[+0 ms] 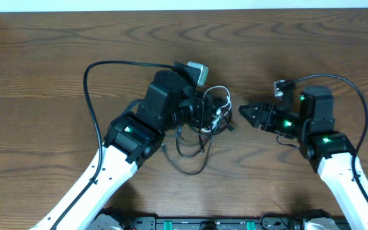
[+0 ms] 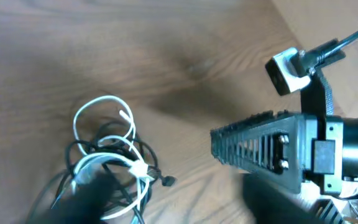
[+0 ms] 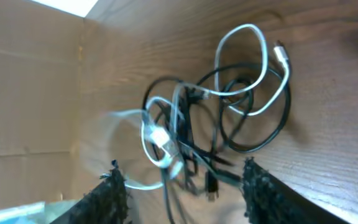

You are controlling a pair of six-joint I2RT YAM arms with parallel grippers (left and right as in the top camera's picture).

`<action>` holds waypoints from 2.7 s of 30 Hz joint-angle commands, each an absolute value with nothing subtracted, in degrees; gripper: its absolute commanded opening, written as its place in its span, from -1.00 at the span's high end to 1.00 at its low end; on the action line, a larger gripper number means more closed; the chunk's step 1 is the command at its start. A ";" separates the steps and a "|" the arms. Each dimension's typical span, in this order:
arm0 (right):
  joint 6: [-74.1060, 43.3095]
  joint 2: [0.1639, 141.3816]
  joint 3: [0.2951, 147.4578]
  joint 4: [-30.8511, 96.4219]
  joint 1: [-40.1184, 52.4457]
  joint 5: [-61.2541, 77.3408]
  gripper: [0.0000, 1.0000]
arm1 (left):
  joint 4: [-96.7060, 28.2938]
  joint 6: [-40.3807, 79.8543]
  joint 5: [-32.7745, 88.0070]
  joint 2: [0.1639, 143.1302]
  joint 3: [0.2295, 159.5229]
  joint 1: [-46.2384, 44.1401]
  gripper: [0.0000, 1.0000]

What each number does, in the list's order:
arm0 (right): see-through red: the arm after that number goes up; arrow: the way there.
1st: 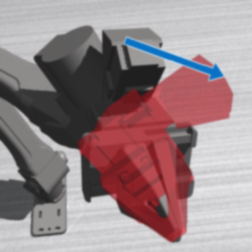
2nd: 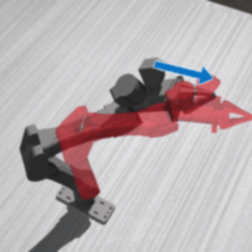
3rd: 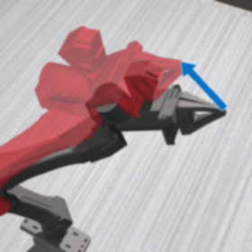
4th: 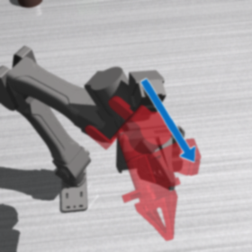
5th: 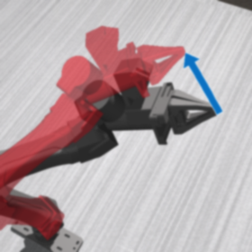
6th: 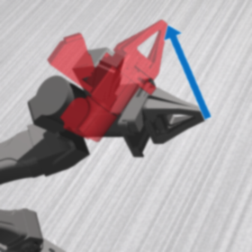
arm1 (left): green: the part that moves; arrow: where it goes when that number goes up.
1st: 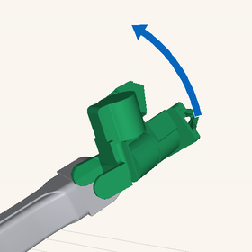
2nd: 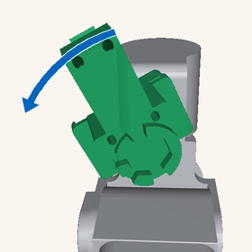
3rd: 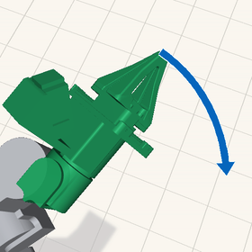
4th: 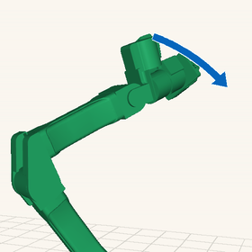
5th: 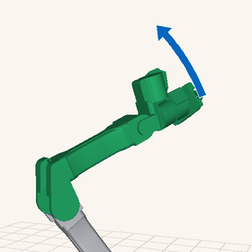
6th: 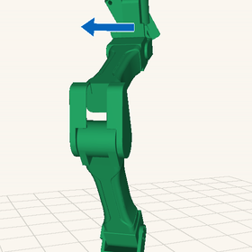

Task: Untangle cables

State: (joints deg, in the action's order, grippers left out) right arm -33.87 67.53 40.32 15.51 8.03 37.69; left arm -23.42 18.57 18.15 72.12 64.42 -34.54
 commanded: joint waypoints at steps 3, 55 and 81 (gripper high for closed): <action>-33.85 68.42 40.27 17.21 9.65 25.41 -0.10 | -26.55 17.98 15.88 72.66 65.58 -34.39 -0.80; -35.62 79.79 42.15 3.03 21.61 36.42 0.97 | -33.93 17.63 1.63 72.10 65.58 -32.62 -0.79; -21.89 63.68 69.30 14.33 5.45 33.98 0.98 | -35.81 20.08 4.71 72.25 65.47 -31.03 -0.99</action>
State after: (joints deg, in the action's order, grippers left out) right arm -25.08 61.93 66.92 12.16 5.67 34.81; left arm -36.07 18.39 2.90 72.27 64.42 -31.27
